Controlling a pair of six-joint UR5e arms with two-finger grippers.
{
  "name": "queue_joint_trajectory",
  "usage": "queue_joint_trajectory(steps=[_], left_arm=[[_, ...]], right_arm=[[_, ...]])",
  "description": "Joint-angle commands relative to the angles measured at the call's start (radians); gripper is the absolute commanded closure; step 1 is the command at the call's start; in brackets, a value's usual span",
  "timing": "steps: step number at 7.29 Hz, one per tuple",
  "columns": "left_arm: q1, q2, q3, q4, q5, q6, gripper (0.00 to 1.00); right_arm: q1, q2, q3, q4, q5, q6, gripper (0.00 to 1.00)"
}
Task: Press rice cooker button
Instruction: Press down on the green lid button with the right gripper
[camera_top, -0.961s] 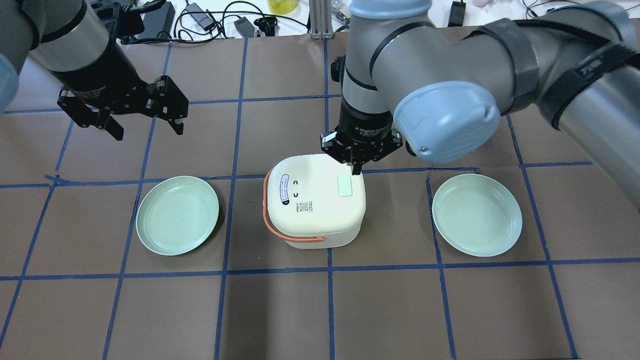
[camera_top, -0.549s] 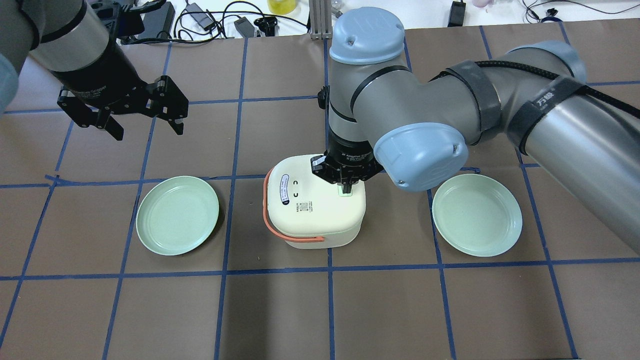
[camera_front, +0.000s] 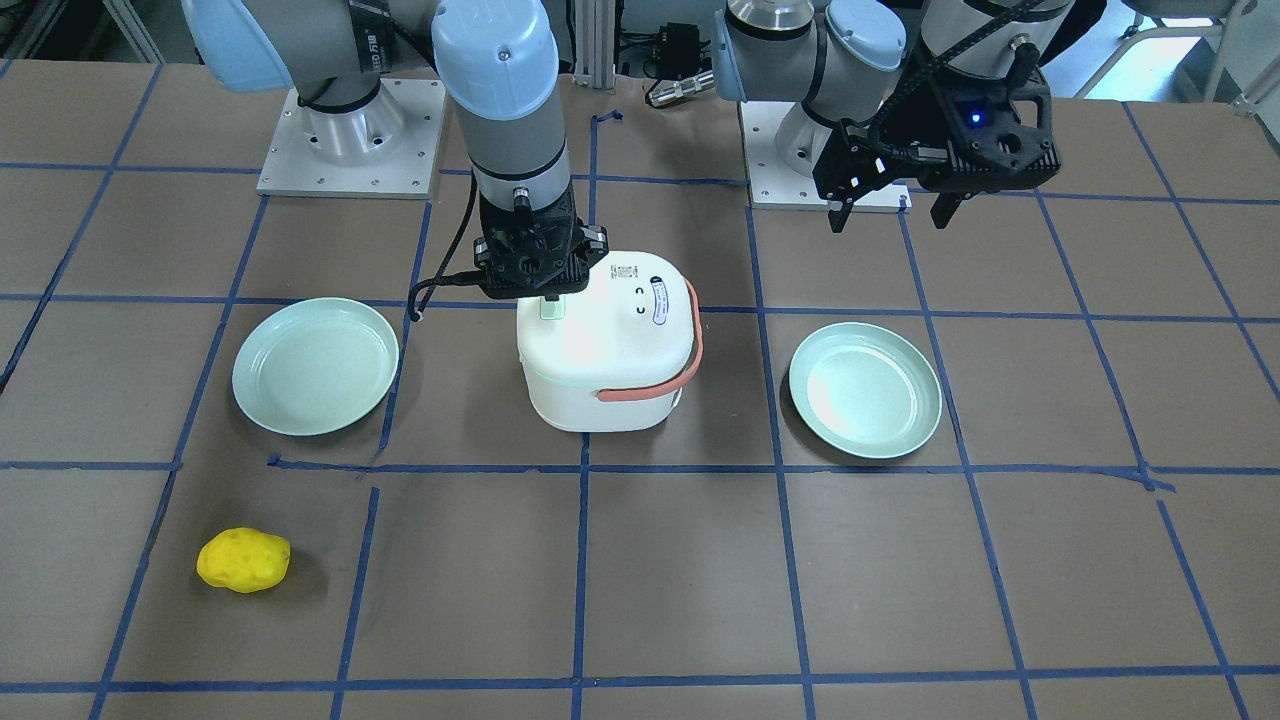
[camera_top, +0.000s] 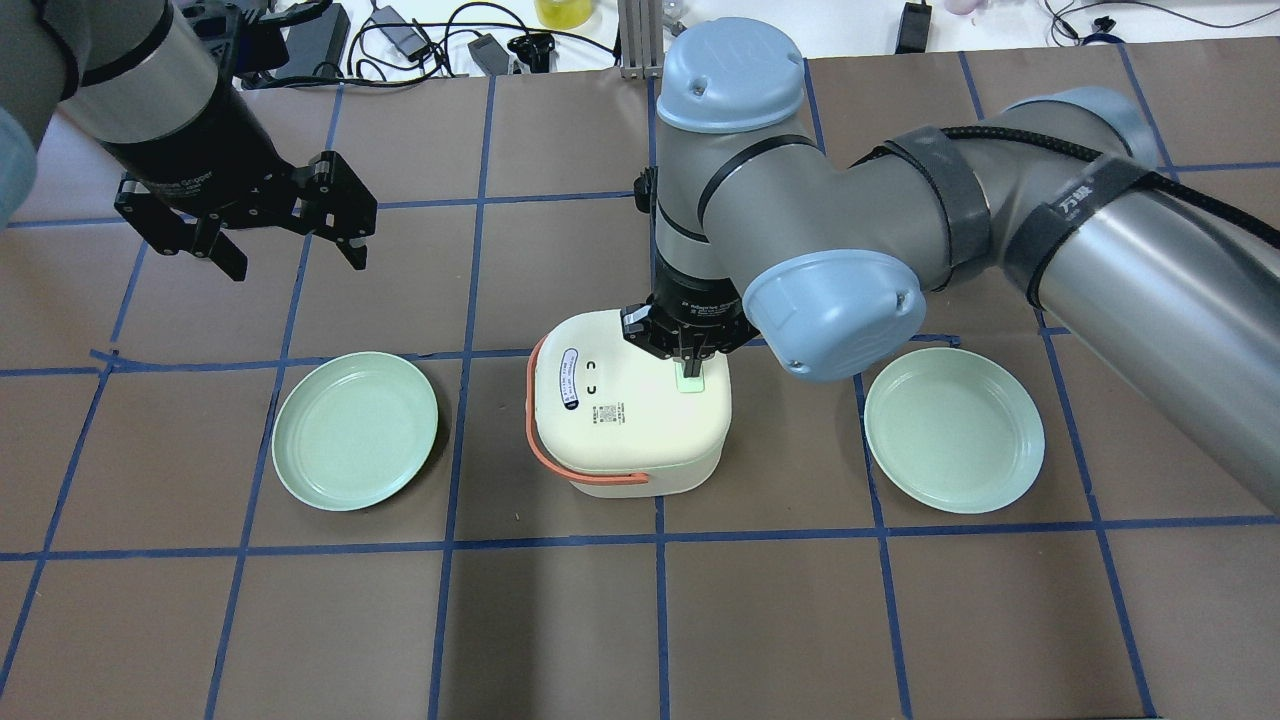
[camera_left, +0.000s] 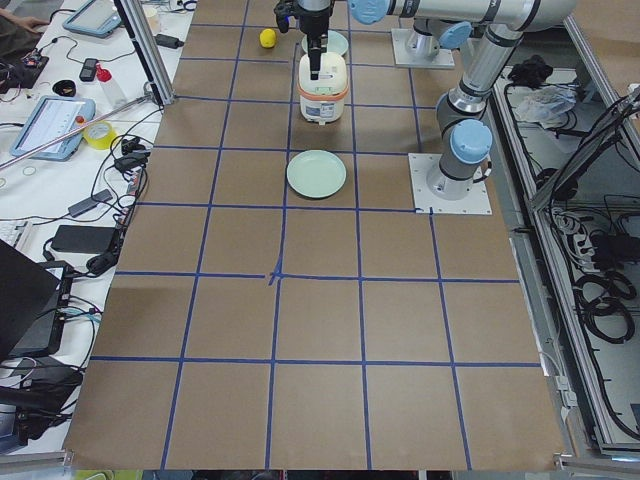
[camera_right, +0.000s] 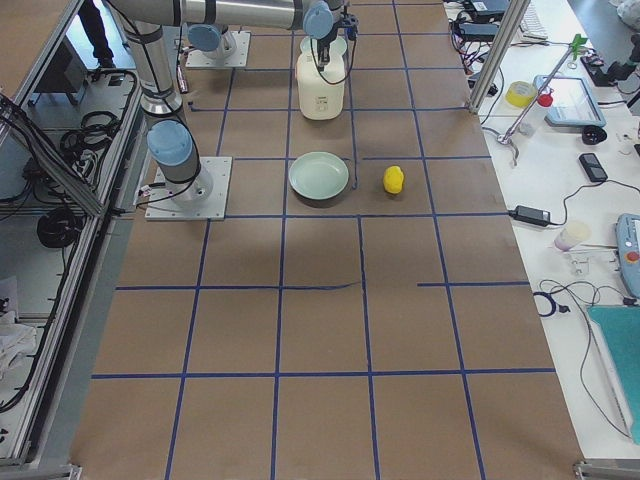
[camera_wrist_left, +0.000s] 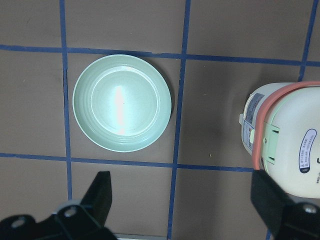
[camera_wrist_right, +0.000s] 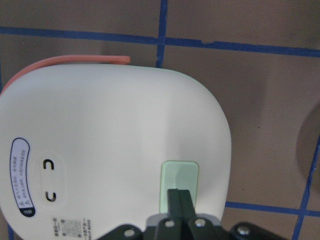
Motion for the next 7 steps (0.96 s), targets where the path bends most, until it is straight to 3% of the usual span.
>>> queue_joint_trajectory(steps=[1, 4, 5, 6, 7], left_arm=[[0.0, 0.0, 0.0, 0.0, 0.0, 0.001, 0.0], [0.0, 0.0, 0.0, 0.0, 0.0, 0.001, 0.0], [0.0, 0.0, 0.0, 0.0, 0.0, 0.001, 0.0], [0.0, 0.0, 0.0, 0.0, 0.0, 0.001, 0.0], [0.0, 0.0, 0.0, 0.0, 0.0, 0.001, 0.0]], right_arm=[[-0.002, 0.016, 0.004, -0.006, -0.009, 0.0, 1.0], [-0.002, 0.038, 0.007, -0.037, -0.009, 0.0, 1.0], [-0.004, 0.035, -0.01, -0.032, -0.009, -0.005, 0.92], [-0.005, 0.017, -0.028, -0.031, -0.012, 0.004, 0.23], [-0.011, -0.012, -0.069, -0.016, -0.027, 0.002, 0.0]])
